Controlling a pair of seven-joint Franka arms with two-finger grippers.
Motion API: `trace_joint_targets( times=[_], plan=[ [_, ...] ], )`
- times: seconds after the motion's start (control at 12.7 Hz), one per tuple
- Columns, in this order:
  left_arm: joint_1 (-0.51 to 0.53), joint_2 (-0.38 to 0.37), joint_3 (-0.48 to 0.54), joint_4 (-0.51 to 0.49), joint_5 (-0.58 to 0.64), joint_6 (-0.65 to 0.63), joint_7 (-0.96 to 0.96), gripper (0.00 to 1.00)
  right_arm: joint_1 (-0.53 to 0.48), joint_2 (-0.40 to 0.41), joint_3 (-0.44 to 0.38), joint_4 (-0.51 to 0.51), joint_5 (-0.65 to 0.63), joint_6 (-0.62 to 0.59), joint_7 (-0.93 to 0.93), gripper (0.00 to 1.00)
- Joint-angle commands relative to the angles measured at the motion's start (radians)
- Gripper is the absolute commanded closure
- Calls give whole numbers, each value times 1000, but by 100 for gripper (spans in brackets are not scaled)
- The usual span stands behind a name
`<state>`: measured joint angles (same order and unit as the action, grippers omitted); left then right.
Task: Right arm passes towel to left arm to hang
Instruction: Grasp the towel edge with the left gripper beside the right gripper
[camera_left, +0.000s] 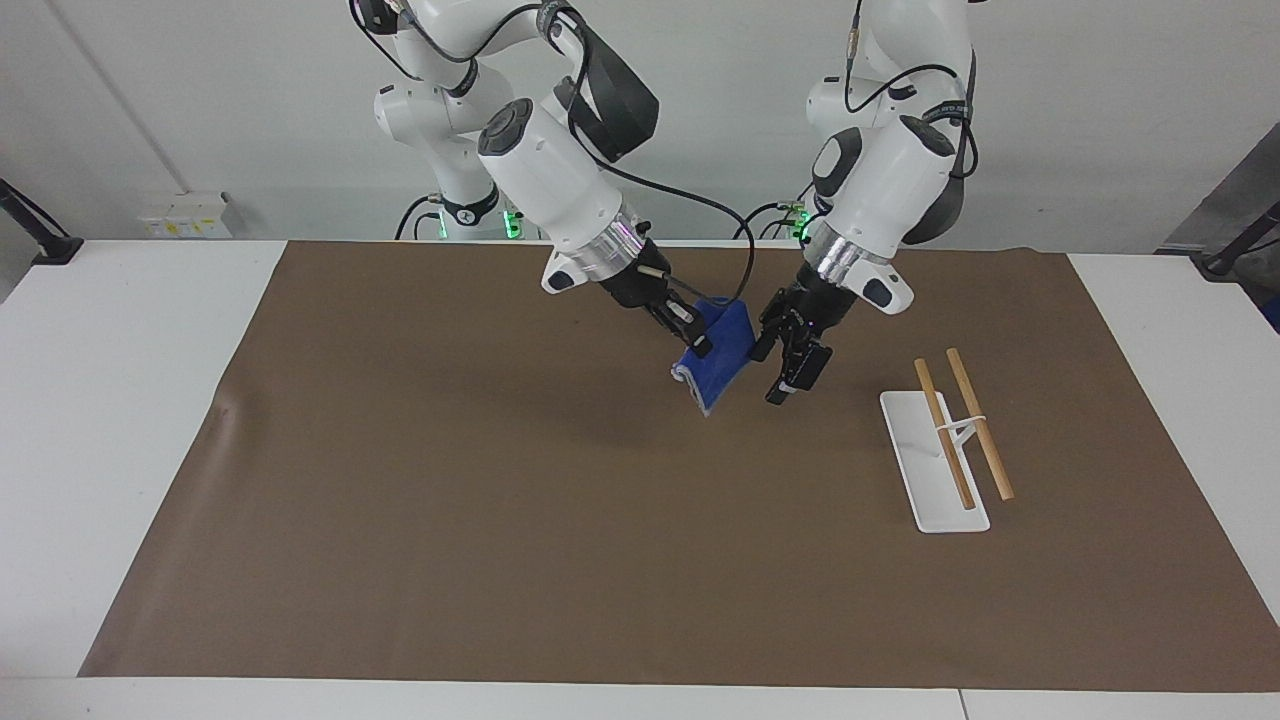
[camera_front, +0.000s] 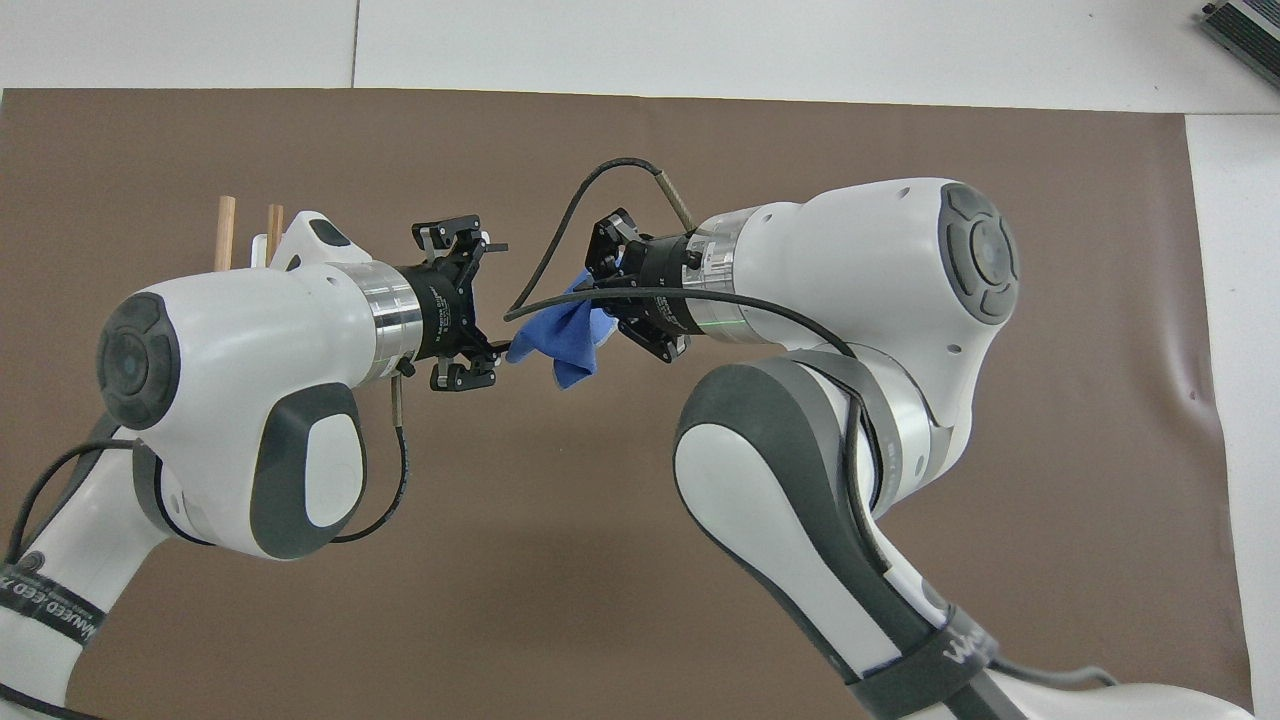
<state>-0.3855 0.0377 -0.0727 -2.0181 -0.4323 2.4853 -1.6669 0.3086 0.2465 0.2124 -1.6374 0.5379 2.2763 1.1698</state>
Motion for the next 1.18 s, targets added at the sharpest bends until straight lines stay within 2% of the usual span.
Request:
trace_joint_targets(
  times=[0.0, 0.24, 0.63, 0.79, 1.1],
  plan=[
    [0, -35, 5, -13, -19, -96, 26, 0, -13, 7, 12, 16, 24, -15, 13, 100],
    [-1, -44, 7, -11, -17, -178, 26, 0, -13, 5, 12, 13, 24, -15, 7, 100],
    [-9, -45, 4, -4, -17, -200, 1, 0, -13, 5, 12, 10, 24, -15, 7, 100],
    [-9, -41, 2, -2, -17, -168, -43, 0, -13, 5, 10, 10, 22, -15, 7, 100],
    [-23, -24, 1, -4, -19, 21, -169, 0, -13, 5, 10, 10, 22, -15, 7, 100]
  ],
)
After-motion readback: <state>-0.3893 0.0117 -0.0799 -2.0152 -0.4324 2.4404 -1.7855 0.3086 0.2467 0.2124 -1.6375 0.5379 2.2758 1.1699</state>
